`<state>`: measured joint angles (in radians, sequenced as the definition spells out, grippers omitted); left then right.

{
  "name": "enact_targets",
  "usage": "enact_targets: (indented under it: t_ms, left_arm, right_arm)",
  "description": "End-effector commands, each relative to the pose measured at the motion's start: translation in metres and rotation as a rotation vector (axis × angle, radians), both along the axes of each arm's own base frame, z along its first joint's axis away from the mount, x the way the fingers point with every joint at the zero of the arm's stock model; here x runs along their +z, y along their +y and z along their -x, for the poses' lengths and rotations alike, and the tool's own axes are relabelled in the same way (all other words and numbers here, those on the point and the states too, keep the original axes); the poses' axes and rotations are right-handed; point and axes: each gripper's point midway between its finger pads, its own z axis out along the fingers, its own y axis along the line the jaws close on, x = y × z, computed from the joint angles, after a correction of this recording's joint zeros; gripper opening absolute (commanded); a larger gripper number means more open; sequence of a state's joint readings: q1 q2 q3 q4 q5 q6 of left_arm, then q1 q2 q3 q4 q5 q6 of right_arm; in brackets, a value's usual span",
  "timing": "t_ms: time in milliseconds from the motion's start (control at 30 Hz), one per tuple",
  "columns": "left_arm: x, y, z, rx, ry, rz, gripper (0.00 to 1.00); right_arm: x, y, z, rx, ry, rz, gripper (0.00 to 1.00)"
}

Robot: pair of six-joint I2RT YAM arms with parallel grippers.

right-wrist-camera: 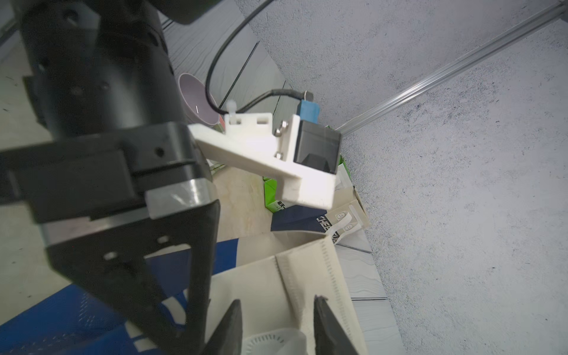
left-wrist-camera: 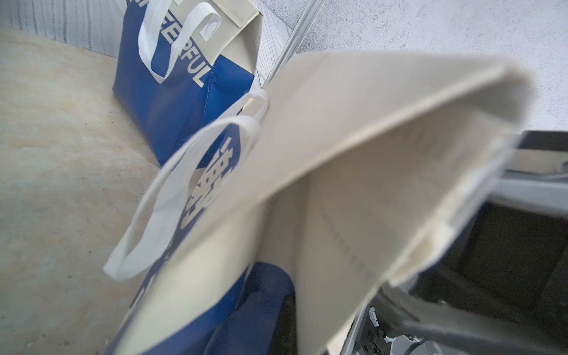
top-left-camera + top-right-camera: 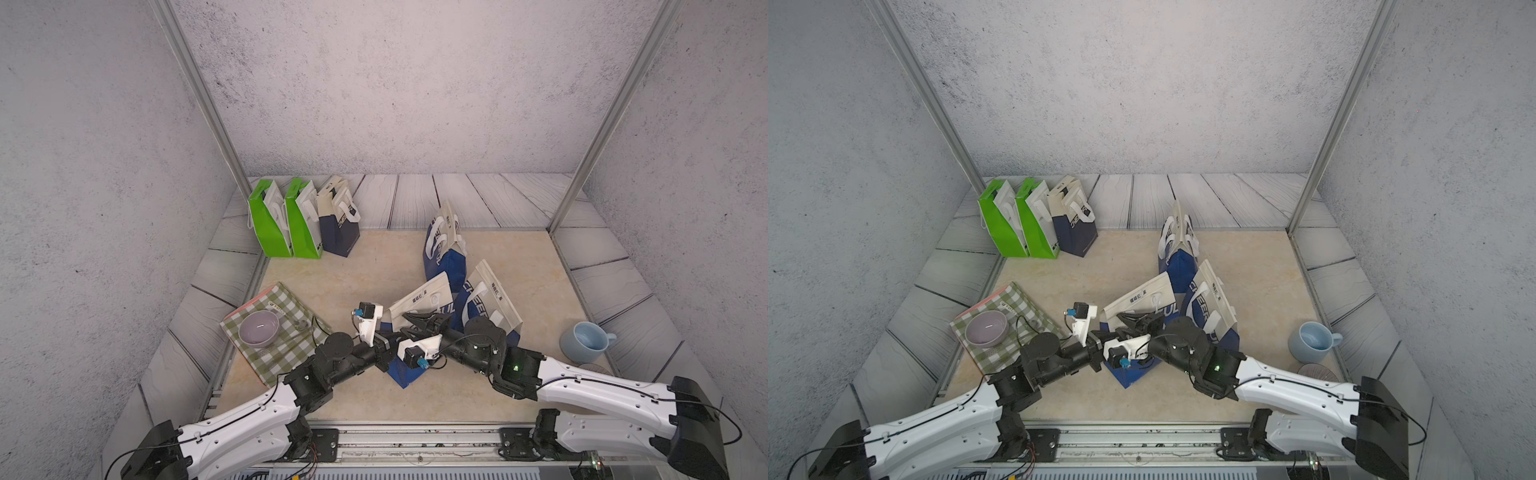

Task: Open the takeout bag
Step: Open the takeout bag at the center of the board.

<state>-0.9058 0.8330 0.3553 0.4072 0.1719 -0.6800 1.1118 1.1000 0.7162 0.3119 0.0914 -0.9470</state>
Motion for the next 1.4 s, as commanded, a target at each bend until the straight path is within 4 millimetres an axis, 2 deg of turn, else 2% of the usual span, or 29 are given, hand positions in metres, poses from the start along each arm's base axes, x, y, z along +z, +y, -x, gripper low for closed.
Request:
enact_targets:
  t_ms: [0,600,800,1133,1367]
  left_arm:
    - [0.041,-0.004,0.000,-0.007,-0.064,0.095,0.00]
    - [0.043,-0.010,0.004,-0.038,-0.053,0.087,0.00]
    - [0.041,-0.010,0.005,-0.040,-0.051,0.081,0.00]
    - [0.039,-0.008,0.004,-0.032,-0.054,0.071,0.00]
    - [0.035,-0.007,0.004,-0.026,-0.054,0.054,0.00]
  right_arm:
    - [0.010,0.001,-0.010,-0.055,-0.049,-0.038,0.38]
    - [0.015,0.012,-0.039,-0.178,-0.116,-0.059,0.36]
    - [0.016,0.014,-0.042,-0.189,-0.117,-0.066,0.33]
    - [0.017,0.016,-0.042,-0.185,-0.077,-0.063,0.14]
    - [0.026,0.014,-0.039,-0.177,0.006,-0.087,0.01]
